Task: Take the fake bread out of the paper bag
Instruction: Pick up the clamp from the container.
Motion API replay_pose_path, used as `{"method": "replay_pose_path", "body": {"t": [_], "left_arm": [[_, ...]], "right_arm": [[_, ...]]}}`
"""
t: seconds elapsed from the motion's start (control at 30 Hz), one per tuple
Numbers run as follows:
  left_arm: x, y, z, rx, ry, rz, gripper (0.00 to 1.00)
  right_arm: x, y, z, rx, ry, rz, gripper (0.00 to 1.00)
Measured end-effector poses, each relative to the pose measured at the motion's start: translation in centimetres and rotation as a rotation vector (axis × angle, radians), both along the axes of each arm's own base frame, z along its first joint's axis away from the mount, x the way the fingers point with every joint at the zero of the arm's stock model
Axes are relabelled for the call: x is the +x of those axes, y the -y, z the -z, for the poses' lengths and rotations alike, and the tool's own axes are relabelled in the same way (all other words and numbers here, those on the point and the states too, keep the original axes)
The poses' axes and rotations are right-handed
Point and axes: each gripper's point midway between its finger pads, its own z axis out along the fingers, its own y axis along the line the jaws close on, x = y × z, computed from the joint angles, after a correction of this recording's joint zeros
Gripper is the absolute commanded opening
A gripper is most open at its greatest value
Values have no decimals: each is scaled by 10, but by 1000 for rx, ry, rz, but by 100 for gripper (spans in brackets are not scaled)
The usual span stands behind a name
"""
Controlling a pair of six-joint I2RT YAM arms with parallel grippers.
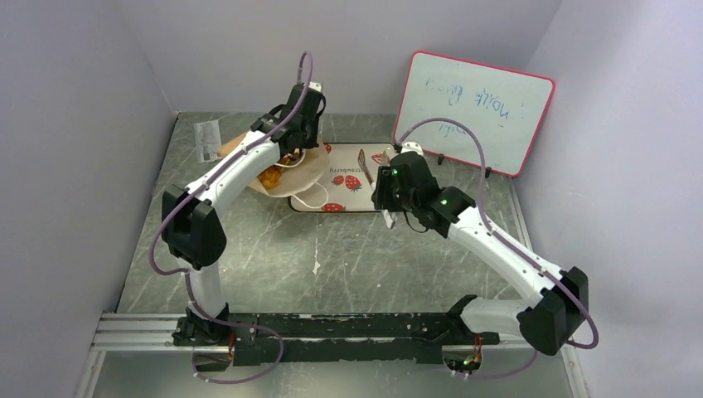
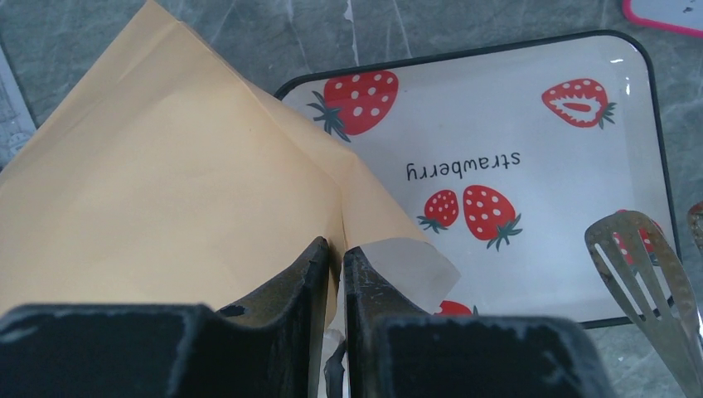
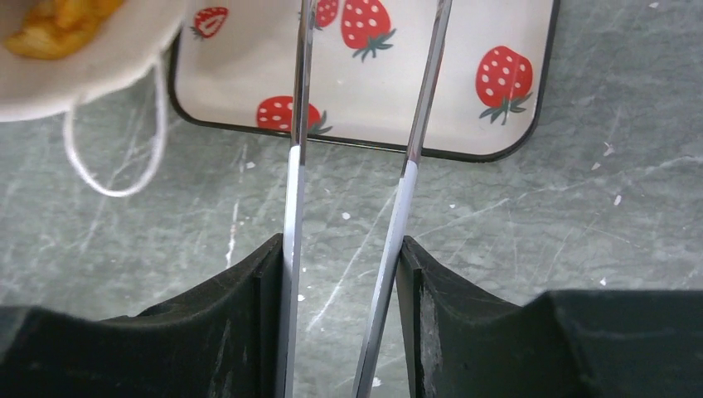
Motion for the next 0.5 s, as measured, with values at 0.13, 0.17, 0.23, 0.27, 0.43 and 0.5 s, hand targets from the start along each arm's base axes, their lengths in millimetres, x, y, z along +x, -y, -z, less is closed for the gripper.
{"method": "replay_pose_path", "body": {"t": [0.13,0.17,0.23,0.27,0.43,0.5], "left_arm": [[-1,4,-2,-16,-3,18,7],[0,5,-4,-20,-1,20,7],[2,6,-11,-32,11,24,7],[3,7,-16,-40,19,25,7],[9,4,-27,-61,33,22,7],[10,2,-27,-64,32,21,7]], "right_arm": [[-4,-5,-17,50,7,-15,38],[-6,-6,-20,60,7,-20,38],[-9,-8,-24,78,5,-29,38],[-10,-8,-26,86,2,-33,38],[-17,-16,-30,125,-12,-68,42],[-21,-22,-31,149,-27,-94,44]]}}
